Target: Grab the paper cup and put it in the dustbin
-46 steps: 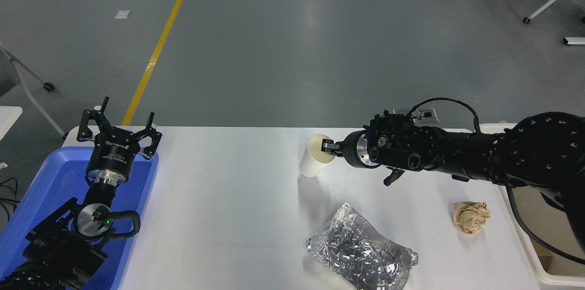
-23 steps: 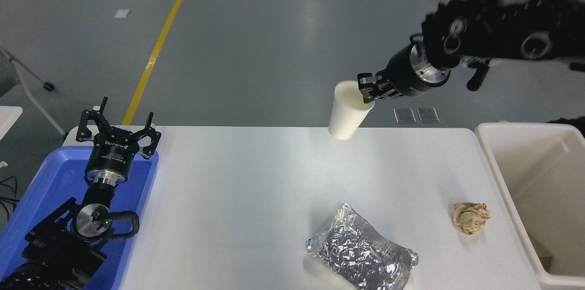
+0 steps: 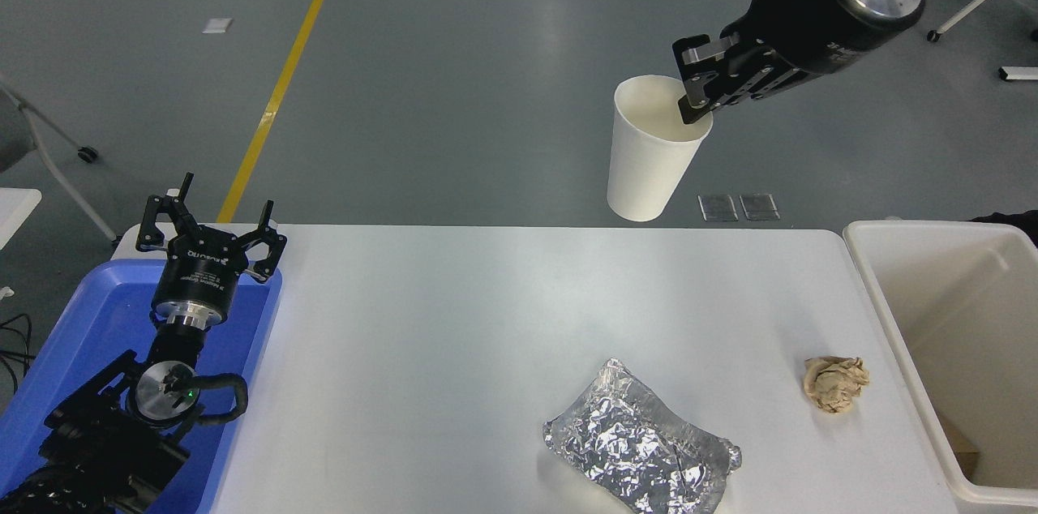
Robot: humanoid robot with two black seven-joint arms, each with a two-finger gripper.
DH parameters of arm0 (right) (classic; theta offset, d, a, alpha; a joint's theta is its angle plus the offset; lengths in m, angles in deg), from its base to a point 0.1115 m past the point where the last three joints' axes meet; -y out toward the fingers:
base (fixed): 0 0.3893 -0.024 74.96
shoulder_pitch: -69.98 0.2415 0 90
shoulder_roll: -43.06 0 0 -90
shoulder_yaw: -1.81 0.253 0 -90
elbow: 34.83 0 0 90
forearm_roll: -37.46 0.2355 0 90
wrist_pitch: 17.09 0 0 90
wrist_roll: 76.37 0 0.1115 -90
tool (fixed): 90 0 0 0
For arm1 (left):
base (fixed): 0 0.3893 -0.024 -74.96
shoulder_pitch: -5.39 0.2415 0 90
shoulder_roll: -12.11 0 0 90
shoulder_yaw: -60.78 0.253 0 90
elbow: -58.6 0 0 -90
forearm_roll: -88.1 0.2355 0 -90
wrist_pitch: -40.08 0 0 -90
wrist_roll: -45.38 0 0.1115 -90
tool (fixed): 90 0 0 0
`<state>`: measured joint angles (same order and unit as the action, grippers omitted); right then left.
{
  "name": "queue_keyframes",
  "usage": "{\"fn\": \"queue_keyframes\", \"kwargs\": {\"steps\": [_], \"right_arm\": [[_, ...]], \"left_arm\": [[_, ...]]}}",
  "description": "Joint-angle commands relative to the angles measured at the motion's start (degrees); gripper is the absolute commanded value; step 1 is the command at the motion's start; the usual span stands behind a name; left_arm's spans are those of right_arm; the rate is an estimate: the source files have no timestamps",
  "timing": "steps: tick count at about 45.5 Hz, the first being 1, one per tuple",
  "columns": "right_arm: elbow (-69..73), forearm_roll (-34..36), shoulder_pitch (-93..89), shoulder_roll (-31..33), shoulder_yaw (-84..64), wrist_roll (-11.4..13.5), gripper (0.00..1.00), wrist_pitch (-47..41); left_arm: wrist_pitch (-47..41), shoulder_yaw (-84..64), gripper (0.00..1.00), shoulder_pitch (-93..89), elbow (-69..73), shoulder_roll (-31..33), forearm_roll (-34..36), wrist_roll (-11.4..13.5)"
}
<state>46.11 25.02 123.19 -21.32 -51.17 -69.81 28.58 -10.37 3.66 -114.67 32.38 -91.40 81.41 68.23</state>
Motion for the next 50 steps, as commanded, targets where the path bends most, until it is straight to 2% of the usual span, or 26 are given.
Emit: {"fn": "queue_keyframes", "kwargs": {"steps": [1, 14, 22, 28, 35, 39, 44, 50], "right_arm": [[0.0, -4.7, 0.5, 6.3, -6.2, -0.1, 0.0, -0.7], [-7.2, -21.6, -7.3, 27.9, -7.4, -0.6, 0.0, -0.7], [-15.7, -23.9, -17.1, 37.4, -5.1, -0.6, 0.0, -0.2], [-19.2, -23.9, -29.4, 42.1, -2.0, -0.7, 0.0, 11.6], [-24.7, -23.0, -44.8, 44.1, 3.4, -0.8, 0.0, 23.2], [-26.7, -22.6, -53.5, 43.5, 7.9, -2.0, 0.0, 27.9], [-30.8, -18.3, -64.3, 39.9, 14.1, -2.2, 0.0, 33.2], [-38.7, -14.0, -75.8, 34.8, 21.0, -2.3, 0.0, 35.4]], "left_arm": [[0.0, 0.0, 1.0, 0.0, -0.1, 0.0, 0.0, 0.0], [0.0, 0.0, 1.0, 0.0, 0.0, 0.0, 0.0, 0.0], [0.0, 0.0, 1.0, 0.0, 0.0, 0.0, 0.0, 0.0], [0.0, 0.0, 1.0, 0.0, 0.0, 0.0, 0.0, 0.0], [0.0, 0.0, 1.0, 0.0, -0.1, 0.1, 0.0, 0.0], [0.0, 0.0, 1.0, 0.0, 0.0, 0.0, 0.0, 0.0], [0.0, 0.0, 1.0, 0.0, -0.1, 0.0, 0.0, 0.0], [0.0, 0.0, 1.0, -0.1, -0.1, 0.0, 0.0, 0.0]]}}
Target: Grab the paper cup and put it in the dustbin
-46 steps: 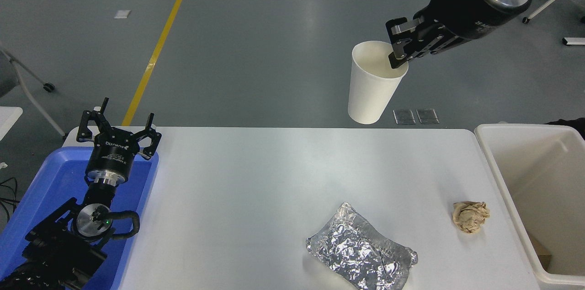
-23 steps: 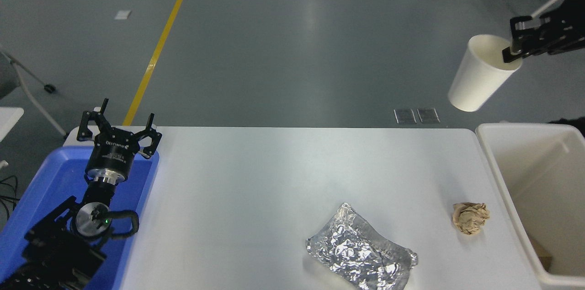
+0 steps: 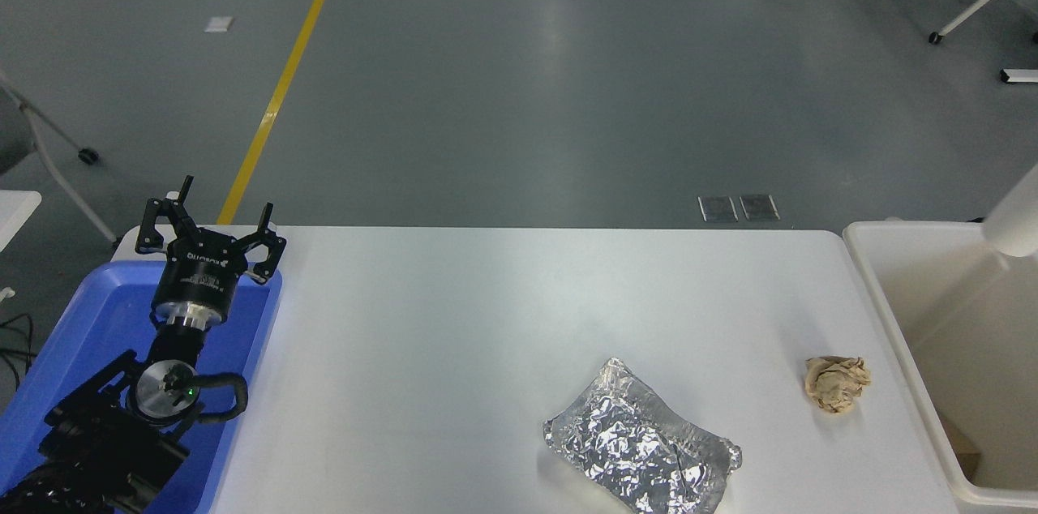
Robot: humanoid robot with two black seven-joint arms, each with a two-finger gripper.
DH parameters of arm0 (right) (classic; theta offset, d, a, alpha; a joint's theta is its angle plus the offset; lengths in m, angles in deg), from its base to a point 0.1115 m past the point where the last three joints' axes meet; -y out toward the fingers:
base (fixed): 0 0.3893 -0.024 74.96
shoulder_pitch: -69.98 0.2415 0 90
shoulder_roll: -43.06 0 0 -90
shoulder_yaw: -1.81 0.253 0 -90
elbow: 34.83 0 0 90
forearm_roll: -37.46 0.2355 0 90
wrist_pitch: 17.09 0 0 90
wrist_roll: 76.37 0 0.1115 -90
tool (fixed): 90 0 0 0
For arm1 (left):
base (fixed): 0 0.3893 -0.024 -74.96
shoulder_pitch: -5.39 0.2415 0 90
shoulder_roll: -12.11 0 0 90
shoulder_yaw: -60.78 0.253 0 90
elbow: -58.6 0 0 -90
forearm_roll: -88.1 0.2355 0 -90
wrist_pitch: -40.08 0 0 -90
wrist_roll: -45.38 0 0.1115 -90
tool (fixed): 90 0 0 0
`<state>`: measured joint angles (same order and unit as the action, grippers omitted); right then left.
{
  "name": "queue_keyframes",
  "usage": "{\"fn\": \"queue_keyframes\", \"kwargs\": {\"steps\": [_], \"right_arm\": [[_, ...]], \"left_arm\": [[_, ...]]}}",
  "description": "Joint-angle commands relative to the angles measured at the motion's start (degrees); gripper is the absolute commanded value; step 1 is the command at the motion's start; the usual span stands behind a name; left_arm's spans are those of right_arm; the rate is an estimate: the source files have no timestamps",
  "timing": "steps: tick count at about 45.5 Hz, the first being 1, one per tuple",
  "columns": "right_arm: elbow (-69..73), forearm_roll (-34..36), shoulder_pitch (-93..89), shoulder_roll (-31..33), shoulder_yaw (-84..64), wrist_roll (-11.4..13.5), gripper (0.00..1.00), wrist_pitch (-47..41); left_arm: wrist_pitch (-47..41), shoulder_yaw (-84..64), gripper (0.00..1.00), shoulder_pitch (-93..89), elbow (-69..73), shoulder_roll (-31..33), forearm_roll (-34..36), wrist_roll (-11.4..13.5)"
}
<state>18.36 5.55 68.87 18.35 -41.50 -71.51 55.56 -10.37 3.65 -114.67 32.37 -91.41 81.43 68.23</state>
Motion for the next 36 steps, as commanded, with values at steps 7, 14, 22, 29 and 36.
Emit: {"fn": "queue_keyframes", "kwargs": {"steps": [7, 14, 22, 29, 36], "right_arm": [[-19.2, 7.7, -33.6, -12.8, 21.1, -0.5, 0.0, 10.0], [-25.8, 8.3, -41.5, -19.8, 27.8, -0.5, 0.0, 10.7], [-30.3, 8.3, -46.7, -23.9, 33.7, -0.5, 0.0, 11.9], [-31.6, 8.4, -48.5, -26.1, 36.2, -0.5, 0.0, 12.1], [-32.2, 8.4, -50.0, -28.0, 38.0, -0.5, 0.0, 12.7]], "left_arm": [[0.0, 0.0, 1.0, 0.0, 0.0, 0.0, 0.0, 0.0], [0.0, 0.0, 1.0, 0.0, 0.0, 0.0, 0.0, 0.0], [0.0, 0.0, 1.0, 0.0, 0.0, 0.0, 0.0, 0.0], [0.0, 0.0, 1.0, -0.1, 0.0, 0.0, 0.0, 0.0], [0.0, 0.0, 1.0, -0.1, 0.0, 0.0, 0.0, 0.0]]}}
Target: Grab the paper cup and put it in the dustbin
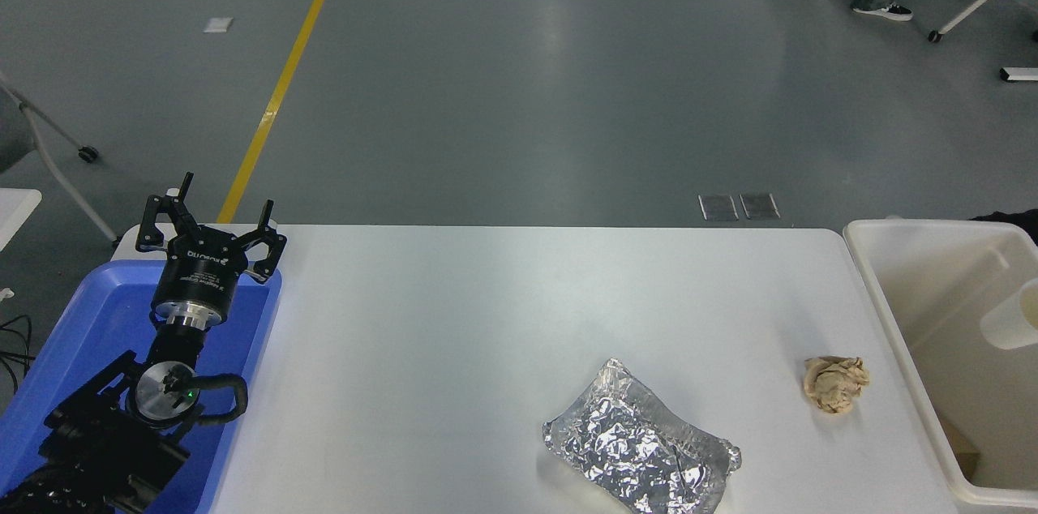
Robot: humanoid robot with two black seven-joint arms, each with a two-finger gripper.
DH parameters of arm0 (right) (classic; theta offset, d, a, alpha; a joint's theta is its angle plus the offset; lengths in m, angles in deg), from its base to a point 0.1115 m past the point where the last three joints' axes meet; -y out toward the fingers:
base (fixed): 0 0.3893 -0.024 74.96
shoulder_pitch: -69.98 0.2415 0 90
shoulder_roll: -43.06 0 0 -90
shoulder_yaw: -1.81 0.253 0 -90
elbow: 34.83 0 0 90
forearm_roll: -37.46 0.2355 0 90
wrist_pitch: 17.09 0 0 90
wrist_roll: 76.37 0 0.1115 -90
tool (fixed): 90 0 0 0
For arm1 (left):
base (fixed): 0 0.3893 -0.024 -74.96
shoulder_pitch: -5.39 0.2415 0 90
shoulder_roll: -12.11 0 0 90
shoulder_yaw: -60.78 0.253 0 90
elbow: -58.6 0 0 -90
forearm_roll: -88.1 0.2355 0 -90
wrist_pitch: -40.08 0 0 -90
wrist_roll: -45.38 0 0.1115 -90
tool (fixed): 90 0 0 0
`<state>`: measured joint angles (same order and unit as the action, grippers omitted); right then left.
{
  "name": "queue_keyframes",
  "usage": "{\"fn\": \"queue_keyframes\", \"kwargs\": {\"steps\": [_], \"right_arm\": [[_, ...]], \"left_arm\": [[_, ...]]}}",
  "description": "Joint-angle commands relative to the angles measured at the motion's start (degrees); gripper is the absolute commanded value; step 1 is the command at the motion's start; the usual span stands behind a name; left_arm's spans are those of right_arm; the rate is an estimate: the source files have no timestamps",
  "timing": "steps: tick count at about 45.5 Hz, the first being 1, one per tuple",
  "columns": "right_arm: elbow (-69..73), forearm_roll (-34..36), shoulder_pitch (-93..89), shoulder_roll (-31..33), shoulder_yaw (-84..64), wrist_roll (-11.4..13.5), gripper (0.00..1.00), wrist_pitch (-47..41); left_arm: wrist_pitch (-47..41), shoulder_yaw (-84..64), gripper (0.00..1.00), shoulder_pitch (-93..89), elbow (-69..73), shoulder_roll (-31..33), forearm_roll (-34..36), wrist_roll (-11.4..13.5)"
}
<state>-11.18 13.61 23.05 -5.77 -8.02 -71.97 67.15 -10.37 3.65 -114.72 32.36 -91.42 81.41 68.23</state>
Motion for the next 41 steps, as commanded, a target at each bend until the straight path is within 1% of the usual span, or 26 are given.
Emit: {"fn": "queue_keyframes", "kwargs": {"steps": [1, 8, 9, 10, 11, 17, 22, 27, 32, 36, 39, 41], "right_arm": [[-2.6, 0.2, -4.2, -4.1, 4.7, 0.0, 0.0, 1.2], [-2.4, 0.2, -4.2, -4.3, 5.1, 0.0, 0.0, 1.4], [-2.3, 0.2, -4.0, -4.3, 5.1, 0.0, 0.15, 1.0], [-1.9, 0.2, -3.6, -4.1, 5.1, 0.0, 0.55, 0.8], [-1.6, 0.2, -3.4, -4.1, 5.1, 0.0, 1.0, 0.8], [3.8, -0.1, -1.7, -2.4, 4.8, -0.1, 1.0, 0.5], [13.6, -1.2, 2.4, 4.9, 2.5, 0.1, 1.0, 0.2], [21.5, -4.5, 11.3, 10.1, -7.3, 0.2, 1.0, 0.1], [30.4, -8.7, 26.0, 14.7, -20.4, 0.2, 1.0, -0.9], [36.7, -8.8, 41.7, 15.2, -31.3, 0.2, 1.0, -5.4], [41.5, -8.6, 55.1, 13.9, -40.3, 0.2, 1.0, -13.0], [44.3, -8.4, 62.4, 11.9, -44.4, 0.2, 1.0, -17.9]], "left_arm": [[0.0, 0.0, 1.0, 0.0, 0.0, 0.1, 0.0, 0.0], [0.0, 0.0, 1.0, 0.0, 0.0, 0.0, 0.0, 0.0], [0.0, 0.0, 1.0, 0.0, 0.0, 0.0, 0.0, 0.0], [0.0, 0.0, 1.0, 0.0, 0.0, 0.0, 0.0, 0.0], [0.0, 0.0, 1.0, 0.0, 0.0, 0.0, 0.0, 0.0], [0.1, 0.0, 1.0, 0.0, 0.0, 0.0, 0.0, 0.0], [0.2, 0.1, 1.0, -0.1, 0.0, 0.1, 0.1, -0.1], [0.4, 0.1, 1.0, -0.1, 0.0, 0.0, 0.1, -0.2], [0.4, 0.1, 1.0, -0.1, 0.0, 0.0, 0.1, -0.3], [0.4, 0.1, 1.0, -0.1, 0.0, 0.0, 0.1, -0.3], [0.4, 0.1, 1.0, -0.1, 0.0, 0.0, 0.1, -0.3], [0.4, 0.1, 1.0, -0.1, 0.0, 0.0, 0.1, -0.3]]}}
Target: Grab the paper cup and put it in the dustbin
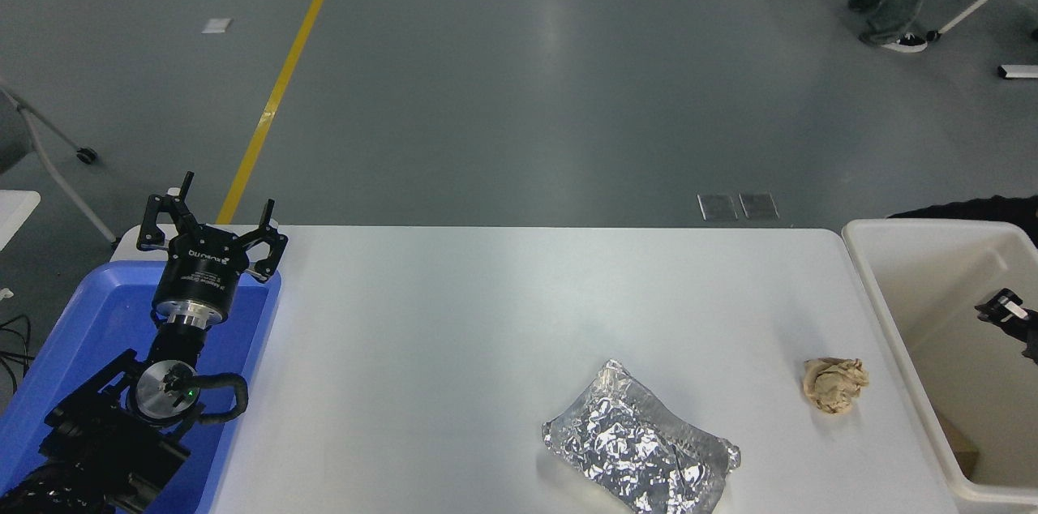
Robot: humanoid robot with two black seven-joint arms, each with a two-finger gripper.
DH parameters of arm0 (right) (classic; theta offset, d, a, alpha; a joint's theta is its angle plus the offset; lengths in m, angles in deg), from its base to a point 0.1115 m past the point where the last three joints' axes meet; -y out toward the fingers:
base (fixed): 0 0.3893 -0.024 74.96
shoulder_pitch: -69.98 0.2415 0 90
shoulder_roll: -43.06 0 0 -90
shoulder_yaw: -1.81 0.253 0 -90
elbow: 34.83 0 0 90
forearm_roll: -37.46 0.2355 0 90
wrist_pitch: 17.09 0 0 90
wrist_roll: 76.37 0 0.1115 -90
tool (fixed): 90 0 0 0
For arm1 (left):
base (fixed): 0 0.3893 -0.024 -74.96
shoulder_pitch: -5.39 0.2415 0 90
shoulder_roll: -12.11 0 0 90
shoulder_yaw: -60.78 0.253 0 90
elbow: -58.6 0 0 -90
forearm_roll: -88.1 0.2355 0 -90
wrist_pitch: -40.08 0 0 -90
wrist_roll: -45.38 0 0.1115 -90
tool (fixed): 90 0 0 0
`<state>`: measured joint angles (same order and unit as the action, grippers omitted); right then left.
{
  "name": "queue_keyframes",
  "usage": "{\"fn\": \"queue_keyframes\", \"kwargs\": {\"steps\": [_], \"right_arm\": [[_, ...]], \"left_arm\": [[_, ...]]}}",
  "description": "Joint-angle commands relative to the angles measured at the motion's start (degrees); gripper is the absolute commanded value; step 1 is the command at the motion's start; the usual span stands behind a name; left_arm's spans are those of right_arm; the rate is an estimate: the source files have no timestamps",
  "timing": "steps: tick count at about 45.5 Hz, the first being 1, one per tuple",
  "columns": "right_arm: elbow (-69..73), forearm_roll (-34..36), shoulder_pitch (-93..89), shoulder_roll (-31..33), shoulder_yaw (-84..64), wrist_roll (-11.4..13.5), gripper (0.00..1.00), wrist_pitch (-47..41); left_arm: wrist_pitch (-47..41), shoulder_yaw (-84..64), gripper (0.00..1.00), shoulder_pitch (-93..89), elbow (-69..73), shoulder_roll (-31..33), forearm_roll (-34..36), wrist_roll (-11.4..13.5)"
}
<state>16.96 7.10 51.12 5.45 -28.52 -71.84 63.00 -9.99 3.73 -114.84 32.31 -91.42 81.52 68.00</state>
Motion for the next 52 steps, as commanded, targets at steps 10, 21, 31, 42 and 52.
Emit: {"fn": "queue_keyframes", "kwargs": {"steps": [10, 21, 31, 42, 52], "right_arm": [[26.2, 11.4, 54.4, -13.3, -32.3, 0.3, 1.0, -30.3], [30.7, 24.2, 59.9, -30.1, -30.8, 0.6, 1.0, -35.1], [30.6, 30.7, 60.1, -37.5, -29.8, 0.6, 1.0, -35.1], [31.2, 32.3, 63.7, -37.1, -30.5, 0.7, 1.0, -35.1], [34.3, 32.6, 66.2, -35.9, -30.0, 0.7, 1.0, -35.1]], "left_arm": [[0.0, 0.0, 1.0, 0.1, 0.1, 0.0, 0.0, 0.1], [-0.2, -0.1, 1.0, 0.2, 0.0, 0.0, -0.1, 0.2], [-0.3, -0.1, 1.0, 0.2, 0.1, 0.0, -0.1, 0.2], [-0.4, -0.1, 1.0, 0.2, 0.1, 0.0, -0.2, 0.2], [-0.4, -0.1, 1.0, 0.2, 0.1, 0.0, -0.1, 0.2]]}}
